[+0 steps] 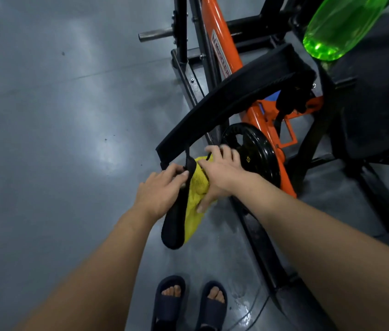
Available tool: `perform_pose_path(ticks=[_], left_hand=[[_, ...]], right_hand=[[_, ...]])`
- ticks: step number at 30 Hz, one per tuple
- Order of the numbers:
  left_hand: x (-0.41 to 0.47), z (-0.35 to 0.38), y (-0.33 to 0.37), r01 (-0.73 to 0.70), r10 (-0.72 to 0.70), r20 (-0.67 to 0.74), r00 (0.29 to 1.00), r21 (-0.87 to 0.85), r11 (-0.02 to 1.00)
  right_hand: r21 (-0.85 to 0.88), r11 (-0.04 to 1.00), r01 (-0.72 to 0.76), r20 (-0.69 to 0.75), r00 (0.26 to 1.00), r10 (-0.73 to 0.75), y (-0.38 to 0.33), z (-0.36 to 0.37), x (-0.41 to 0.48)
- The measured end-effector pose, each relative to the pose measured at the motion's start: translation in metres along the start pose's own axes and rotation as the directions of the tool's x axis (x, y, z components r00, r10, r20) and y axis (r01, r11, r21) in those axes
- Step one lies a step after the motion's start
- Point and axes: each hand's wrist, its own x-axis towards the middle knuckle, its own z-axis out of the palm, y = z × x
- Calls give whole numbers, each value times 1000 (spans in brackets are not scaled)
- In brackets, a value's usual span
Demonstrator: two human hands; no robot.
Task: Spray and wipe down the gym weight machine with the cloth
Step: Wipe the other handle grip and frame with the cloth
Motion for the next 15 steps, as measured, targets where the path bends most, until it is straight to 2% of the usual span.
perform_pose_path(ticks=[1,4,7,9,12,15], left_hand=[[0,0,0,5,-5,11,1000,-6,1000],[-3,-2,0,-5,5,20,1000,-1,1000],[-2,-2,-2,-4,2,-20,1000,-130,991],[-3,-3,-1,-8,3,-38,999,-145,989],[-5,-1,2,-37,30,-70,997,-98,995],[0,1,2,16,-21,-66,998,-75,997]], right_hand=[[-35,999,5,55,998,-3,1,-2,9],[43,999,-11,227,974,1,0,-17,27],[23,999,-25,362,932,15,-6,-32,34],[-41,999,-19,302,953,30,-11,-32,31],[-87,996,-16,83,996,23,-16,-13,18],[-35,998,46,-108,993,-49,-48,12,6]])
